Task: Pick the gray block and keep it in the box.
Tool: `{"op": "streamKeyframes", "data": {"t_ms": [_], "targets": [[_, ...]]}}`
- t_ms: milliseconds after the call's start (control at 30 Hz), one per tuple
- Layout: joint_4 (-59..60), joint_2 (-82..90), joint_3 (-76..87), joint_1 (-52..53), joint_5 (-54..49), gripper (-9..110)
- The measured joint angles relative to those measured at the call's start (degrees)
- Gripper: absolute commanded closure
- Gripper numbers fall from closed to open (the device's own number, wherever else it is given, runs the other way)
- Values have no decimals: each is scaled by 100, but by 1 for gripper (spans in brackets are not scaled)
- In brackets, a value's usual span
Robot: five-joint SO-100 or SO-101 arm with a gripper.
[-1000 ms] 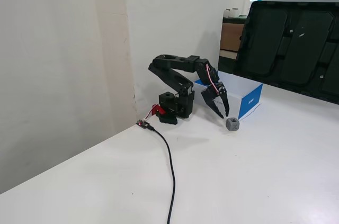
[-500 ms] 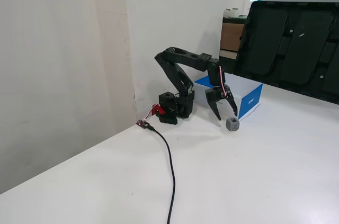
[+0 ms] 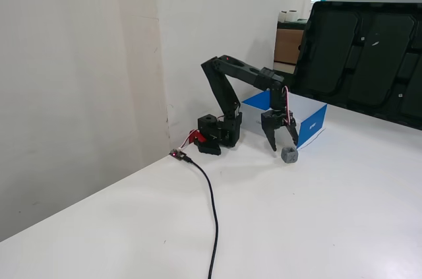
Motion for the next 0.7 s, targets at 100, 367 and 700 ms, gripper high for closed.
{"op": "streamKeyframes", "data": {"t_ms": [100,367,700], "targets": [[0,-281,-141,0,-26,74],[-114,-773,-387,0,-70,75],[-448,-1397,-404,0,-70,77]]}}
